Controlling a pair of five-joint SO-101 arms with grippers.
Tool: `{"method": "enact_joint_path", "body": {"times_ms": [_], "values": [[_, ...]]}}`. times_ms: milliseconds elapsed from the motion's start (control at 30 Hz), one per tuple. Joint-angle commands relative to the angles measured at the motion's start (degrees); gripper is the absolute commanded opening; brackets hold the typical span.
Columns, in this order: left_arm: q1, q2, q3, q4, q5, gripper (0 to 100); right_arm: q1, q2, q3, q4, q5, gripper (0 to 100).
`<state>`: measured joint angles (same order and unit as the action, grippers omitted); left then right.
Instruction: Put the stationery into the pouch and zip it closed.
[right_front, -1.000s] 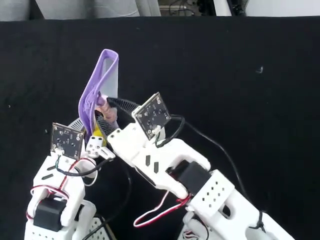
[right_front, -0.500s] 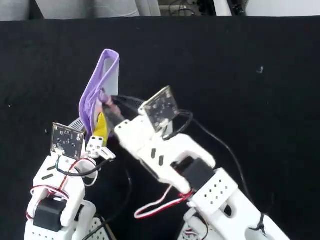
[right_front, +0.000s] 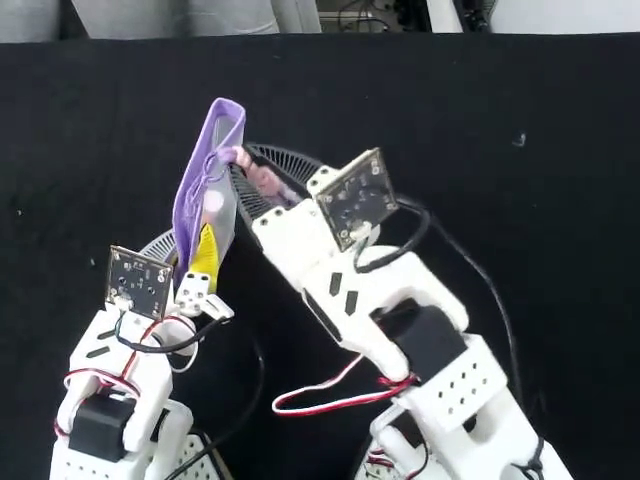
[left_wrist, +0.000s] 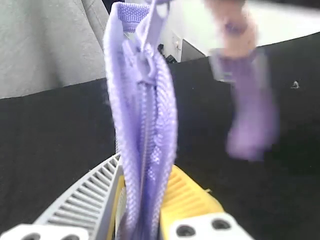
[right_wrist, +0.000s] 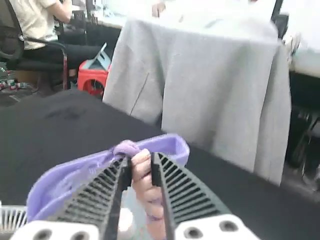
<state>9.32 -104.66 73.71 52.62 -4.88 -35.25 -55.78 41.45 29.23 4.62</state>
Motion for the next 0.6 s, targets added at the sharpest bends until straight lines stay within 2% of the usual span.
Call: {"method": "enact_joint_path", "body": {"times_ms": [0,233,433,500,567], "values": [[0.40,0.00,0.04,0.53,-0.44,3,2.99,0.22,-7.34,-0.35,0.97,1.1],[0.40,0.00,0.04,0.53,-0.44,3,7.65,0.22,-9.01,-2.20,0.97,1.1],[0.31,0.00,0.13,0.53,-0.44,3,3.87,0.04,-7.34,7.56,-0.44,1.3],[0.40,0.00,0.13,0.53,-0.44,3,2.64,-0.22,-3.65,7.38,-3.60,4.5],[0.40,0.00,0.13,0.53,-0.44,3,1.58,-0.22,0.84,4.13,-6.68,12.9]]}}
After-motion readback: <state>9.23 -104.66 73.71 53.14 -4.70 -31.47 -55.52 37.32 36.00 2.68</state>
